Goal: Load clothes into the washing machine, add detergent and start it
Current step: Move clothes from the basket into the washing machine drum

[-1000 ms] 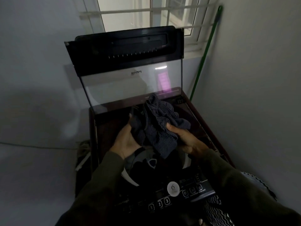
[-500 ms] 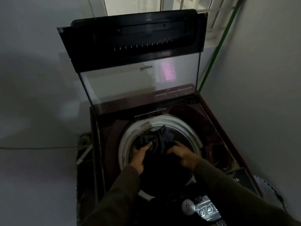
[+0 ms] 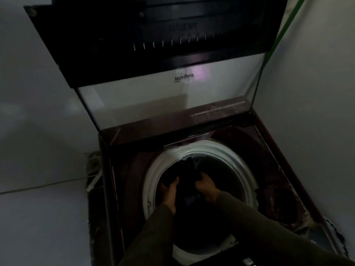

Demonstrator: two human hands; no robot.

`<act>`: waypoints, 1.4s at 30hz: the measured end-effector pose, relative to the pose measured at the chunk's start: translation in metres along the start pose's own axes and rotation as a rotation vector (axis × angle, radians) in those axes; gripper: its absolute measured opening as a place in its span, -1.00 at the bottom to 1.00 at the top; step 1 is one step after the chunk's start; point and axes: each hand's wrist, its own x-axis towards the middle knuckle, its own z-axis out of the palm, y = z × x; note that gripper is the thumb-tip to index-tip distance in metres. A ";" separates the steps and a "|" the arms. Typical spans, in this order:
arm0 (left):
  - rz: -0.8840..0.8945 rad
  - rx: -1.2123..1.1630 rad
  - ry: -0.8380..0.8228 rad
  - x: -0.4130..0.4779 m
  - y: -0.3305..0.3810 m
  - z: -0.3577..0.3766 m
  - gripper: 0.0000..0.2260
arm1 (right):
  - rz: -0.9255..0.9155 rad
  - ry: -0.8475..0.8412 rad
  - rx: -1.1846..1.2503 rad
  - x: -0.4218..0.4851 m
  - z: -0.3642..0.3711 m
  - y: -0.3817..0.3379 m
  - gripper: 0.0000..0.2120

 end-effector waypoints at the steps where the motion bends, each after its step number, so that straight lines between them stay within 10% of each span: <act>1: -0.035 0.000 0.014 0.016 -0.012 -0.004 -0.46 | -0.010 -0.005 0.003 0.002 0.003 0.000 -0.32; 4: -0.094 -0.010 0.088 0.074 -0.064 -0.016 -0.09 | 0.032 -0.009 -0.062 -0.024 0.005 -0.023 -0.34; 8: -0.162 -0.023 -0.022 0.025 -0.026 -0.007 -0.57 | 0.033 -0.006 -0.158 -0.064 0.006 -0.056 -0.57; 11: -0.089 0.028 -0.016 0.028 -0.029 -0.007 -0.54 | -0.046 0.003 -0.199 -0.077 0.006 -0.063 -0.61; 28: 0.559 1.236 -0.257 -0.100 -0.008 0.016 -0.50 | -0.425 0.180 -0.991 -0.185 -0.045 -0.046 -0.41; 42: 1.313 1.651 -0.362 -0.213 -0.055 0.124 -0.30 | -0.433 0.667 -0.811 -0.291 -0.182 0.045 -0.39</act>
